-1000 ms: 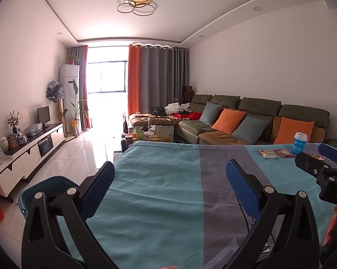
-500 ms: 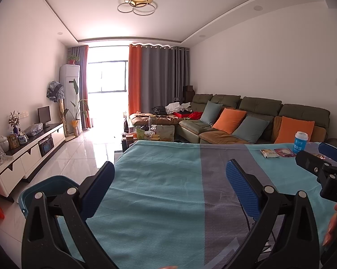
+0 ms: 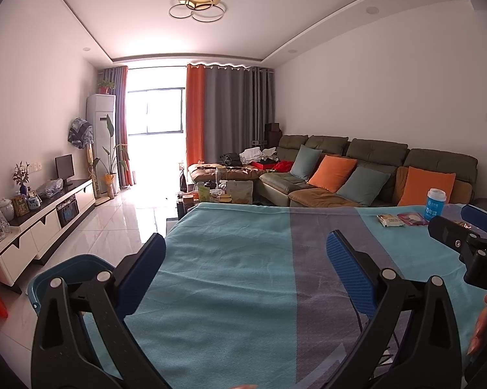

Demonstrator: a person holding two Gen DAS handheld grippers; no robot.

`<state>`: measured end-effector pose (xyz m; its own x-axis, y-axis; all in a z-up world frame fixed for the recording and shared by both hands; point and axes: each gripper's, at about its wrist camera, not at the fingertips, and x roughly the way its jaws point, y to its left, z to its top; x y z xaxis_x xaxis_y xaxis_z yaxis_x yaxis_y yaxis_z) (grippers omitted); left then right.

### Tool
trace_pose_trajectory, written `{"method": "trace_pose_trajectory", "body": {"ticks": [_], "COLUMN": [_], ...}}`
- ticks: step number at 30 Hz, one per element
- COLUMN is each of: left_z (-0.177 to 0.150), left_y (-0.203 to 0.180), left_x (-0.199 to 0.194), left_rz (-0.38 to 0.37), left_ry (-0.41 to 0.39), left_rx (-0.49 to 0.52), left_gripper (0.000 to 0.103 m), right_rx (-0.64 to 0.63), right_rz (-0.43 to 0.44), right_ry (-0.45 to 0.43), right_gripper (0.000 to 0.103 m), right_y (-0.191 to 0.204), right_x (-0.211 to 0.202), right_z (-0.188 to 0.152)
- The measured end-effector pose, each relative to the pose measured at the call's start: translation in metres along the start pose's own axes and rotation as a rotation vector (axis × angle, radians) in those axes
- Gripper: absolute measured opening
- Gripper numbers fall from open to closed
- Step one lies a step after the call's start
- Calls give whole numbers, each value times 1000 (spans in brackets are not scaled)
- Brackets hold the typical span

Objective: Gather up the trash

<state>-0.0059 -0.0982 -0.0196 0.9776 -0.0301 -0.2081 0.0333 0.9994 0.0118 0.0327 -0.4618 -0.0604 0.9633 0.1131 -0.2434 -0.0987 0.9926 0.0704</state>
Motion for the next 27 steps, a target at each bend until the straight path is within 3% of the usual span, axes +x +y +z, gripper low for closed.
{"method": "trace_pose_trajectory", "body": {"ticks": [27], "left_z": [-4], "left_y": [3], "left_x": [3], "left_rz": [3], "left_ry": [10], "left_rx": [6], "left_gripper": [97], "right_rx": [7], "right_rz": [3], "right_ry": [-2], "right_gripper": [96], "right_y": [0], "right_x": [1], "right_z": [2]}}
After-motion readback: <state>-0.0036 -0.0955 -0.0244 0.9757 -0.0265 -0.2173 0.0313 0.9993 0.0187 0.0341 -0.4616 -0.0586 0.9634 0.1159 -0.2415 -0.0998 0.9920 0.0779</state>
